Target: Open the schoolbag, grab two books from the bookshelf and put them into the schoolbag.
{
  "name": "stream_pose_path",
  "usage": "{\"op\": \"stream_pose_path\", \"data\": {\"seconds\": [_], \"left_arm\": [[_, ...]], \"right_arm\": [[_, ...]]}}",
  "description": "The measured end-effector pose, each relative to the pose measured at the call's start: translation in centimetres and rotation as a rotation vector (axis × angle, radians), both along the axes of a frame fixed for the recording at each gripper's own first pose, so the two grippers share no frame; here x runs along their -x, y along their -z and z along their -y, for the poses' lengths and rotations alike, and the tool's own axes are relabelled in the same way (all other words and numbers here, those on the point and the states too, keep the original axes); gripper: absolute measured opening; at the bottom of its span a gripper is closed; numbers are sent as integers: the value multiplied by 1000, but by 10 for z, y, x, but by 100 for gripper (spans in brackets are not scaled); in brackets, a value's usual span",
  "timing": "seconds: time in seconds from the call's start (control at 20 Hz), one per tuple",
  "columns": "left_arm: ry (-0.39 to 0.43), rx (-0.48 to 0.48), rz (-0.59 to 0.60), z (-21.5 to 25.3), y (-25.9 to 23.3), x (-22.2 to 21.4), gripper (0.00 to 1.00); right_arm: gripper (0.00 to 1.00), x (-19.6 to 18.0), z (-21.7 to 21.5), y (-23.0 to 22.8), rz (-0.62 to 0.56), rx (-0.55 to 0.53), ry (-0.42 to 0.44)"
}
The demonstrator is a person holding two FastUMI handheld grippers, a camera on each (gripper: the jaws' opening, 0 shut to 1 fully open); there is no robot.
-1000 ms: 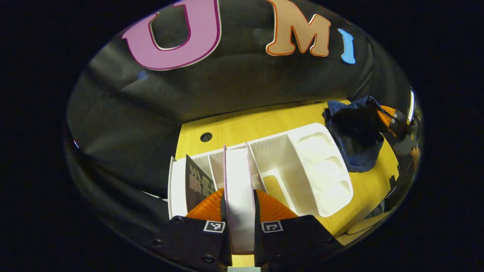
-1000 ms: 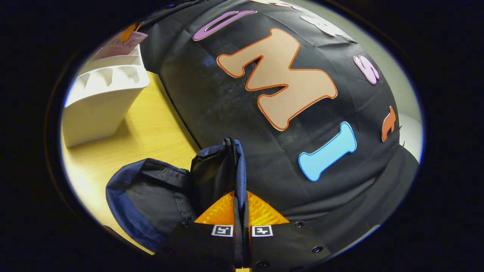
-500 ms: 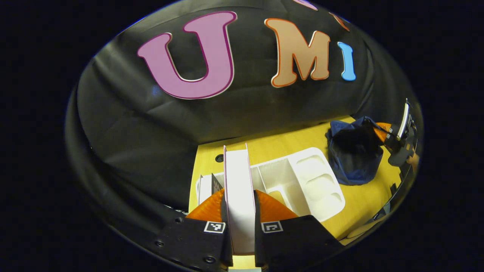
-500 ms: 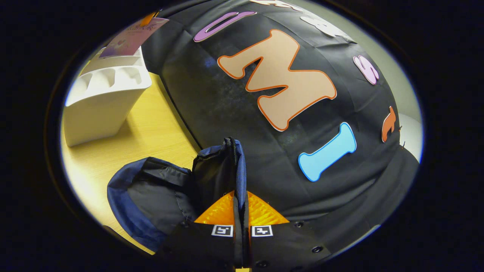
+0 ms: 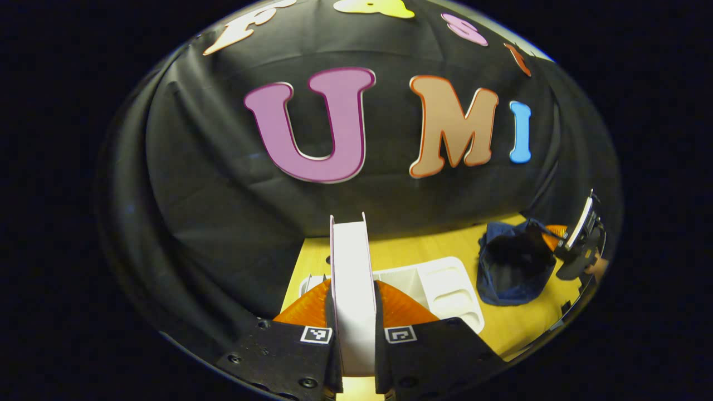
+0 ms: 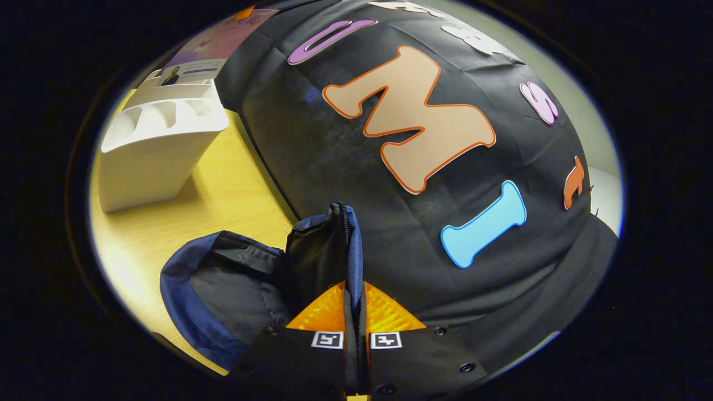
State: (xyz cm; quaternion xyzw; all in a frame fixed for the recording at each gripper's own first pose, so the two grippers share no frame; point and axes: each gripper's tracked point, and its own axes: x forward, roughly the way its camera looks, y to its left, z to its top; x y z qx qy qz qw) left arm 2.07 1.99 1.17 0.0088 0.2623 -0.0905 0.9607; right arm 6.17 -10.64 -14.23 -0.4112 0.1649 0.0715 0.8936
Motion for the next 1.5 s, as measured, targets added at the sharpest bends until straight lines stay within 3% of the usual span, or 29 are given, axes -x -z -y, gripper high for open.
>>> {"op": "stream_pose_path", "data": {"seconds": [0.25, 0.6, 0.95, 1.35, 1.5], "left_arm": [[28, 160, 57, 39, -28, 16, 20], [116, 487, 62, 134, -36, 39, 20], [163, 641, -27, 218, 12, 52, 20], [125, 866, -81, 303, 58, 46, 20], [87, 903, -106, 327, 82, 42, 20]], "right_arm": [[3, 3, 4, -1, 3, -13, -19], [4, 5, 16, -3, -4, -73, -9], [4, 3, 16, -2, -57, -203, 25], [4, 7, 10, 0, -84, -226, 19], [4, 6, 12, -1, -87, -248, 33]]}}
